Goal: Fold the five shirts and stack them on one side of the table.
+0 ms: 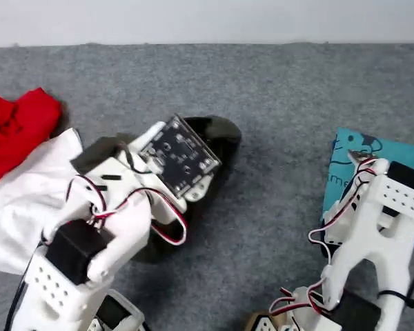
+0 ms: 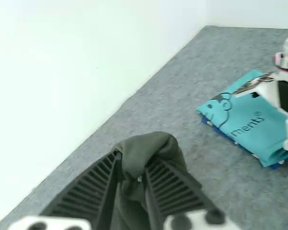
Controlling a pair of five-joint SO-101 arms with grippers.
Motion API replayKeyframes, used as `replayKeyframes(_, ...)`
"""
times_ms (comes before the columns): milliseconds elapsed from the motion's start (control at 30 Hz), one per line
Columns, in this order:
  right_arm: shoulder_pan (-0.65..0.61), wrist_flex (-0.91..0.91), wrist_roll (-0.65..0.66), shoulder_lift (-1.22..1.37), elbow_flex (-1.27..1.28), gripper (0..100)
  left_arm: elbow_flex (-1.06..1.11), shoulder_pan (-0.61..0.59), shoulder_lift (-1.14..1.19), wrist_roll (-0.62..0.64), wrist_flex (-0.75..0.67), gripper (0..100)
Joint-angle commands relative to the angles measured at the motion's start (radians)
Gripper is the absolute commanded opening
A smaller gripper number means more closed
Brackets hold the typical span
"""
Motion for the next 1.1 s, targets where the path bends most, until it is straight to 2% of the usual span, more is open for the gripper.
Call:
replayKeyframes(0, -0.008, 0.041, -0.005, -0.036, -0.011, 0.9, -0.019, 0.011, -0.029, 0.009, -0.011, 2)
replayKeyframes(133, -0.008, 0.041, -0.005, -0.036, -0.011, 0.9, 0.019, -0.091, -0.034, 0.023, 0.057, 10)
replayKeyframes(233, -0.008, 0.041, -0.005, -0.036, -0.011, 0.9, 0.021, -0.209, -0.032, 0.086, 0.133, 16)
replayKeyframes(400, -0.008, 0.041, -0.005, -0.036, -0.011, 0.9, 0.035, -0.428, -0.025, 0.109, 0.276, 19)
replayKeyframes(500, -0.008, 0.039, -0.005, -0.036, -0.011, 0.9, 0.122, -0.588, -0.025, 0.095, 0.315, 19)
replayKeyframes(667, -0.008, 0.041, -0.005, -0.036, -0.009, 0.9, 0.41, -0.781, -0.026, -0.04, 0.29, 19)
replayKeyframes(867, -0.008, 0.041, -0.005, -0.036, -0.008, 0.9, 0.746, -0.953, -0.025, -0.181, 0.13, 19)
replayKeyframes(1067, -0.008, 0.041, -0.005, -0.036, -0.011, 0.9, 0.868, -1.18, -0.023, -0.321, 0.012, 19)
